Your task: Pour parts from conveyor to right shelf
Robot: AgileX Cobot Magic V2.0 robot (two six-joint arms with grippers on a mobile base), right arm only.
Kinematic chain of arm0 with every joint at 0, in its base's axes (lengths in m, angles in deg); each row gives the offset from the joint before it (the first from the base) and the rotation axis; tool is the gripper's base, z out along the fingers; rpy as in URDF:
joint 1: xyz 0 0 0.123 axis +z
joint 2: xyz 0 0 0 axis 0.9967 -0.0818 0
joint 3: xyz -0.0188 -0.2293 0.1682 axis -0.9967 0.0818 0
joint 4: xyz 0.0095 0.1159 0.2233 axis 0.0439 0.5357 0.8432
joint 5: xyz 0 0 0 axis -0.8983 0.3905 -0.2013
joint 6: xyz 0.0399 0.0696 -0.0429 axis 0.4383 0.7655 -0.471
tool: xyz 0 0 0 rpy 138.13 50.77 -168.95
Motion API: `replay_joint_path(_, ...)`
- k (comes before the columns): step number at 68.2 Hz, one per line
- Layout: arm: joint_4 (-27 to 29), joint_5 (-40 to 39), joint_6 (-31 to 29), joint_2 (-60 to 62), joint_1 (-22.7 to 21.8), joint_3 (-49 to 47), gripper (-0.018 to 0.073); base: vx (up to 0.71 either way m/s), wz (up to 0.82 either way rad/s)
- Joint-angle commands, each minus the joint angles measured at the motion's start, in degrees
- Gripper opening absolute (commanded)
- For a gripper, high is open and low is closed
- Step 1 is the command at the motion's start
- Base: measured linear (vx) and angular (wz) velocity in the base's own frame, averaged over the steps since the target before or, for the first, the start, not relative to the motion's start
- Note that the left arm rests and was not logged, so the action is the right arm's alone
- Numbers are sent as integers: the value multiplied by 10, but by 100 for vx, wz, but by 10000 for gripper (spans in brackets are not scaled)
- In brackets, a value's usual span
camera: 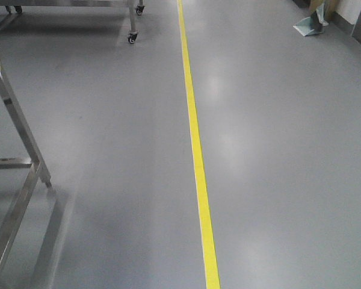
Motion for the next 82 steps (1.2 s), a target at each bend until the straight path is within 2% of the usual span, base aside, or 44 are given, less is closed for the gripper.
replay_joint_path(1,-3,-48,-2,-8,-3,-15,-6,70,7)
replay_joint_path(82,-3,-48,-1,-8,-3,-15,-6,71,7)
